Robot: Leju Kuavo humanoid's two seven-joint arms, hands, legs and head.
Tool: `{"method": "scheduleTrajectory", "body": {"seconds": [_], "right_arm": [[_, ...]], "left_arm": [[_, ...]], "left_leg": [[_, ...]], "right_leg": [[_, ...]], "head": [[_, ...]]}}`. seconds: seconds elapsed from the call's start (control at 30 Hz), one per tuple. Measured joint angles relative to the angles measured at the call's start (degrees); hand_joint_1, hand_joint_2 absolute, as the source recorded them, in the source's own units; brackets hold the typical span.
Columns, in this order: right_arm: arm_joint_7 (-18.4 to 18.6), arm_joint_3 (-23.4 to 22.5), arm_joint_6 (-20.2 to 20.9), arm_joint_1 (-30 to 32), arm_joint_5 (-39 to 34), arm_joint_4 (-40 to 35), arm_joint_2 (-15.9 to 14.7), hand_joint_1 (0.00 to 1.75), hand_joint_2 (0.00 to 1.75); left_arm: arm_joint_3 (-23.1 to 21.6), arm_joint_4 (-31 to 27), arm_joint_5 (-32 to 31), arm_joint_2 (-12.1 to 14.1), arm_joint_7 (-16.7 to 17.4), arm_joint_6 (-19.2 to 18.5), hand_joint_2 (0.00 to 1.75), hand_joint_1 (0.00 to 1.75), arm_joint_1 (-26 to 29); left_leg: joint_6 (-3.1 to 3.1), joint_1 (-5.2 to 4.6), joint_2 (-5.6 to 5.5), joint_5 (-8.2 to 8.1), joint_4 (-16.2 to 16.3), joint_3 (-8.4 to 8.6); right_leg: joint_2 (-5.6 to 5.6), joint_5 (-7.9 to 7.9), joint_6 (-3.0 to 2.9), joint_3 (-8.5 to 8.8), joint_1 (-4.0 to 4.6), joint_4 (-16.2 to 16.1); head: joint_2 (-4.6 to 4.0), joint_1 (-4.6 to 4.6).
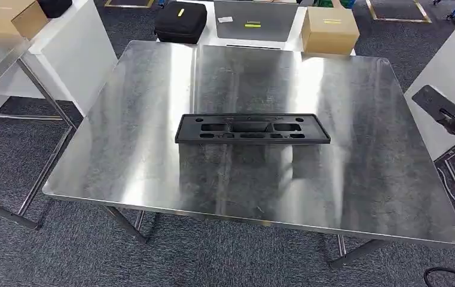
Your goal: Take the parts from the cabinet and place them on the table.
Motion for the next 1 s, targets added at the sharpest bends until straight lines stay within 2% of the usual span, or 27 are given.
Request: {"method": "scheduleTrajectory", "body": {"seconds": [0.13, 0.27, 0.37, 0.47, 0.57, 0.7, 0.77, 0.83, 0.9, 1.0], "right_arm": [[0.31, -1.49, -0.57, 2.89, -1.8, -1.32, -1.31, 0.0, 1.75], [0.5, -6.45, -1.01, 12.14, -3.78, -6.8, -4.33, 0.0, 1.75], [1.03, -11.94, -0.98, 19.93, -2.86, -11.55, -4.85, 0.0, 1.75], [1.97, -18.06, -1.38, 27.9, 0.11, -16.55, -4.22, 0.0, 1.75], [1.55, -25.65, -3.1, 38.48, 2.36, -22.56, -2.53, 0.0, 1.75], [0.19, -35.22, -1.22, 47.25, 4.18, -27.37, -0.04, 0.0, 1.75], [-0.9, -38.5, 0.88, 48.17, 5.03, -27.96, 0.53, 0.0, 1.75], [-1.38, -39.82, 1.86, 47.7, 6.22, -27.89, 0.87, 0.0, 1.75], [-1.4, -39.8, 1.46, 45.19, 8.0, -26.71, 1.47, 0.0, 1.75], [-0.63, -39.82, -0.74, 43.47, 9.33, -24.66, 2.16, 0.0, 1.75]], "left_arm": [[0.11, -0.04, 0.0, -0.26, 0.0, -0.35, 0.0, 0.0, -0.01], [0.7, -0.04, 0.0, -0.85, 0.0, -0.35, 0.0, 0.0, 0.24], [1.59, 0.0, -0.11, -1.22, 0.0, 0.11, 0.0, 0.0, 0.27], [2.62, 0.2, -0.28, -1.49, 0.0, 1.55, 0.0, 0.0, 0.24], [4.09, 0.44, -0.7, -1.51, 0.0, 2.4, 0.0, 0.0, 0.27], [5.73, 0.9, -0.7, -1.53, 0.0, 2.49, 0.0, 0.0, 0.31], [6.34, 1.01, -0.7, -1.55, 0.0, 2.58, 0.0, 0.0, 0.3], [7.06, 1.01, -0.89, -1.62, 0.0, 2.67, 0.0, 0.0, 0.26], [8.26, 1.01, -2.43, -1.81, 0.0, 2.67, 0.0, 0.0, 0.17], [9.9, 1.03, -4.06, -2.1, 0.0, 2.67, 0.0, 0.0, 0.06]], "left_leg": [[0.0, -0.01, -0.16, 0.0, 0.01, 0.02], [0.03, -0.01, -0.68, -0.02, 0.0, -0.19], [0.1, -0.03, -0.67, -0.12, 0.0, -0.25], [0.29, -0.03, -0.71, -0.25, -0.01, -0.23], [0.29, 0.01, -1.09, -0.24, -0.01, -0.27], [0.3, 0.01, -1.07, -0.28, -0.02, -0.3], [0.3, 0.01, -0.88, -0.3, -0.04, -0.29], [0.29, 0.01, -0.55, -0.31, -0.04, -0.24], [0.27, -0.02, -0.07, -0.31, -0.04, -0.1], [0.26, -0.06, -0.06, -0.24, -0.04, -0.07]], "right_leg": [[-0.22, -0.02, 0.02, -0.01, 0.0, -0.02], [-0.64, -0.16, 0.2, 0.05, 0.0, -0.01], [-0.61, -0.2, 0.24, 0.02, -0.02, -0.02], [-0.63, -0.27, 0.32, 0.02, -0.02, -0.03], [-0.93, -0.38, 0.36, 0.07, 0.02, -0.03], [-0.97, -0.42, 0.36, 0.05, 0.0, -0.03], [-0.81, -0.41, 0.34, 0.02, -0.01, -0.03], [-0.57, -0.37, 0.28, 0.01, -0.01, -0.03], [-0.19, -0.27, 0.17, -0.04, -0.01, -0.03], [-0.2, -0.25, 0.15, -0.01, -0.03, -0.04]], "head": [[0.0, 0.0], [0.0, 0.0], [0.0, 0.0], [0.0, -0.04], [0.0, 0.0], [0.0, -0.02], [0.0, -0.02], [0.0, -0.02], [0.0, -0.02], [0.0, 0.0]]}}
